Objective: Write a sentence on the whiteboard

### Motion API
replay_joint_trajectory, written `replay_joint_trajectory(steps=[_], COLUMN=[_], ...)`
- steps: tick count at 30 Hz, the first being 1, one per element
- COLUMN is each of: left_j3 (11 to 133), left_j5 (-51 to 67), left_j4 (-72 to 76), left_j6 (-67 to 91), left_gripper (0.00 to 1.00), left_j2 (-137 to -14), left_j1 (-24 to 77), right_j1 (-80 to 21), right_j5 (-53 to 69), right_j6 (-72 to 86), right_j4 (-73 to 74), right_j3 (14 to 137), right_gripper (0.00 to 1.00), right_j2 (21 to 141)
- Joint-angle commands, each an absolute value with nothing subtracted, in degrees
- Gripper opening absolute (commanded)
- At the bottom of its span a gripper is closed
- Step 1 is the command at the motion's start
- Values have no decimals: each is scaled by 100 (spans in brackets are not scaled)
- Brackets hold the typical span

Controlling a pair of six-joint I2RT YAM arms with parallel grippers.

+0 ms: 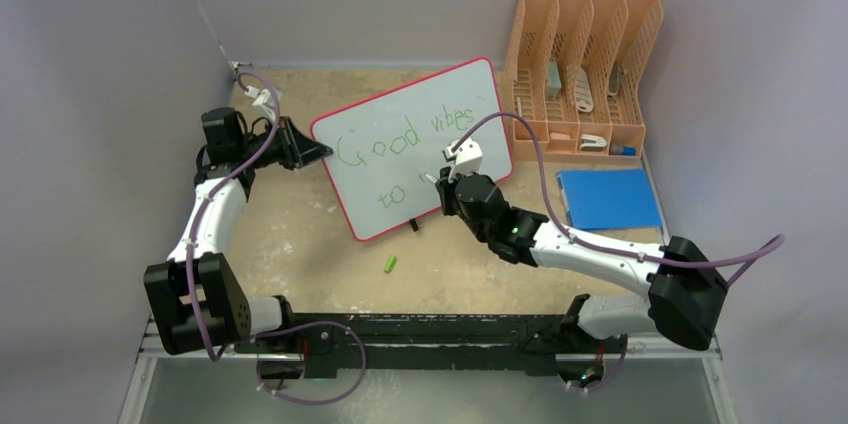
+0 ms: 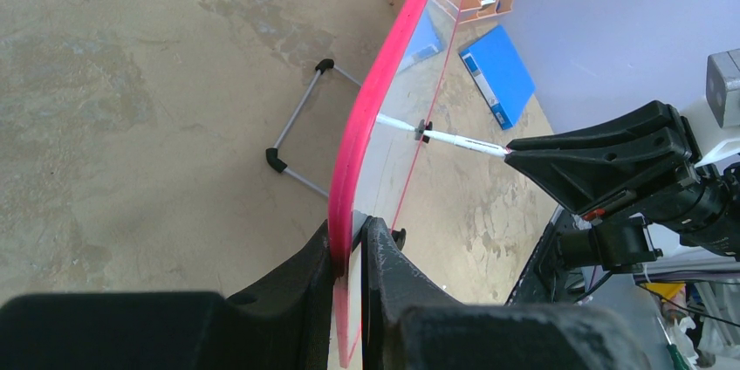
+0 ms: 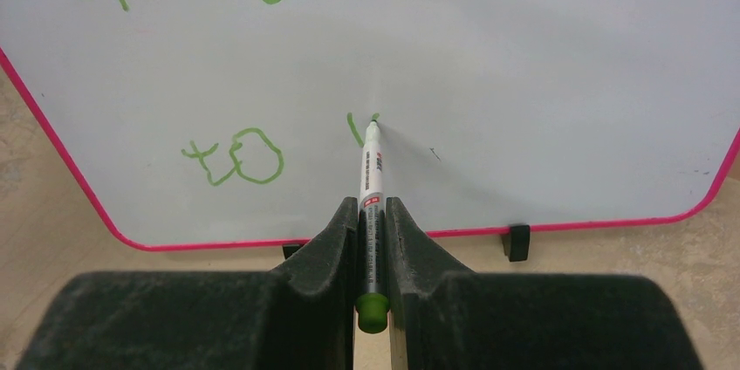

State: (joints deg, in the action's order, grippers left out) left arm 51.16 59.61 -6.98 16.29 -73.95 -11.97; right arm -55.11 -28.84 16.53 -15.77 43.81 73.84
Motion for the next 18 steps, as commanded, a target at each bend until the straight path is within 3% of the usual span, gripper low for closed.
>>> replay_joint_trajectory(steps=[1,18], left_j3=[5164,5164], left_j5=[5667,5648], left_j4=[-702,-706], left_j6=[1538,1538], left_gripper=[0,0], left_j2=[-7367,-7365], left_j1=[-1186,-1187], right_j1=[-5493,-5501], right_j5=[-2903,-2684], right_j6=[1755,1765], right_j4=[-1582,-1398], right_j3=[4377,4309], right_gripper=[0,0], right_j2=[7217,7122])
